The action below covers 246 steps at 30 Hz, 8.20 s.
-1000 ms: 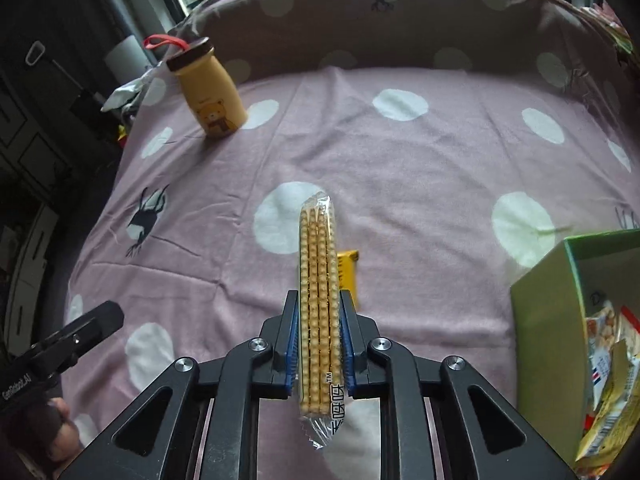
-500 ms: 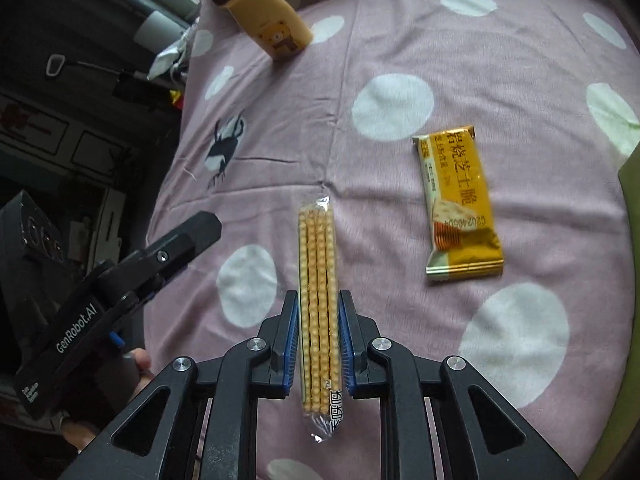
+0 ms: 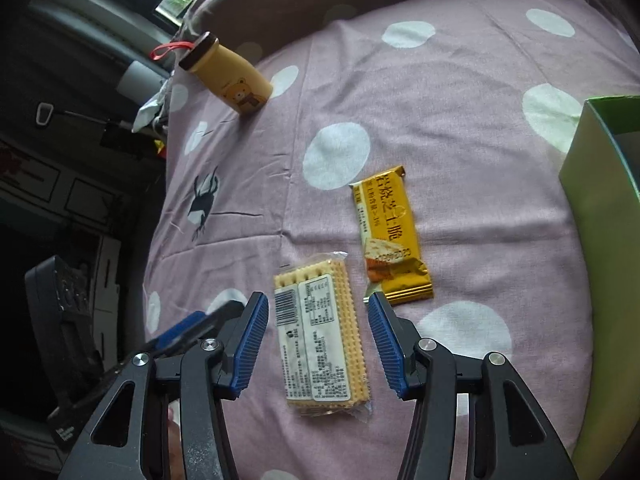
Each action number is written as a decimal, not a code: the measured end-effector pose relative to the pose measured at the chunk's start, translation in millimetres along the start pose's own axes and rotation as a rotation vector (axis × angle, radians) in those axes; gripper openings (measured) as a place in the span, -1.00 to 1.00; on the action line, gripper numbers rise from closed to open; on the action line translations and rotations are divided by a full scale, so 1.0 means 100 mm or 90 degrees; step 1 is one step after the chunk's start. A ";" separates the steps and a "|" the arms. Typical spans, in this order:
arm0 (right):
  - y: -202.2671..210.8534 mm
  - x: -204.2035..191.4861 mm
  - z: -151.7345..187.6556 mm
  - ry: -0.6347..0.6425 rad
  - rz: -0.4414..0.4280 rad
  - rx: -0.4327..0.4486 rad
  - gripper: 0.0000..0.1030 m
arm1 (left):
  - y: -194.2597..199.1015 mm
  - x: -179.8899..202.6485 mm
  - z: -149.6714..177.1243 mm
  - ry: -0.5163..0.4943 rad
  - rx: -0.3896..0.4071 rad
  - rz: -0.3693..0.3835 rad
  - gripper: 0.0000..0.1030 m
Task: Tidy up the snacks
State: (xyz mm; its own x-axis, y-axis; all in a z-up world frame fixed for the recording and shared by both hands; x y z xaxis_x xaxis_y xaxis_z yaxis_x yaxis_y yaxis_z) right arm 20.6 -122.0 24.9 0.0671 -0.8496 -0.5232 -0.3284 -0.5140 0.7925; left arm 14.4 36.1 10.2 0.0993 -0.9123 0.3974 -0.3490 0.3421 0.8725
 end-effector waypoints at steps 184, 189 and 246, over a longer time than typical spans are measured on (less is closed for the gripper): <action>1.82 0.30 0.38 -0.044 0.077 0.392 -0.30 | 0.58 2.11 0.81 -0.365 0.194 0.207 -0.38; 1.91 0.64 0.41 -0.106 0.075 0.394 -0.30 | 0.36 2.33 0.89 -0.383 0.157 0.221 -0.39; 2.01 1.71 0.65 -0.313 0.179 0.318 -0.30 | -0.55 2.98 1.27 -0.384 -0.054 0.245 -0.25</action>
State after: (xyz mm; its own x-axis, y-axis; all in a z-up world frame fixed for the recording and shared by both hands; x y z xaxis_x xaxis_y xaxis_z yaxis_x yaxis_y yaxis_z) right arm -95.0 -363.1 74.2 -0.4723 -0.7301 -0.4939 -0.6664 -0.0711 0.7422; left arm -54.9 -283.1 44.2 -0.5567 -0.6811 0.4756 -0.1797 0.6577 0.7315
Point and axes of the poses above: each gripper's, at about its wrist camera, not at the fingertips, and y roughly against the way its jaws point, x to its right, z to its underside, the point moved 4 cm from there along -y, roughly the way its jaws point, and after that the axes turned 6 degrees about y, right-handed, at the moved point
